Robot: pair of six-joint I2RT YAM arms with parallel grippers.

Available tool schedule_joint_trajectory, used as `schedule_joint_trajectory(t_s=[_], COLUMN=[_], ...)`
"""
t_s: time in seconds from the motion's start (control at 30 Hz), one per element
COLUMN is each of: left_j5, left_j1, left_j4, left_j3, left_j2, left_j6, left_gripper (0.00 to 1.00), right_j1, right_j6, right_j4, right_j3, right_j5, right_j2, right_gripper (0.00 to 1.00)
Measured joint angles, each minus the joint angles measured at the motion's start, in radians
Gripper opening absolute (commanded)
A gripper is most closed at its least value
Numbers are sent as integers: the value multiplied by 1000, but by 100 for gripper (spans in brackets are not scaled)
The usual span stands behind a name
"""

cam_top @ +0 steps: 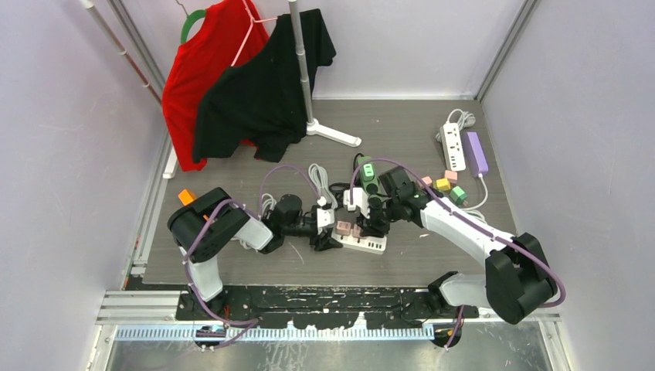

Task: Pull the plug off the socket
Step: Remove the plug from the socket.

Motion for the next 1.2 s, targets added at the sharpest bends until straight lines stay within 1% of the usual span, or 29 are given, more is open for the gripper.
schedule_joint_trajectory(t_s=[0.1, 0.17, 0.33, 0.43, 0.53, 0.67, 0.83, 0.93, 1.07, 1.2], left_j5=[1, 5, 4, -3, -5, -4, -3, -3, -16, -15], left_j1=[-2, -2, 0, -1, -1, -2, -2, -2, -2, -10], left_j4=[5, 8, 12, 14, 14, 15, 18, 18, 22, 28], left_j3=[-4, -9, -12, -12, -12, -13, -22, -23, -23, -23], left_j2=[0, -2, -3, -3, -3, -3, -9, -10, -10, -10], left_j6=[2, 1, 0, 0, -2, -3, -3, -4, -7, -18], left_gripper=[4, 3, 3, 3, 2, 2, 2, 2, 2, 2], right_j1=[27, 39, 35, 21, 13, 33, 44, 26, -10, -22], right_j6=[0, 34, 92, 69, -2, -50, 40, 65, 29, -62], right_j4=[14, 32, 48, 46, 19, 5, 41, 46, 23, -28], right_j3=[-4, -4, -4, -10, -12, -11, -8, -8, -8, -9], right_j5=[4, 18, 57, 61, 25, 1, 24, 33, 14, -38], right_j2=[-3, -4, -4, -10, -15, -14, -5, -3, -9, -17], right_gripper=[1, 1, 1, 1, 1, 1, 1, 1, 1, 1])
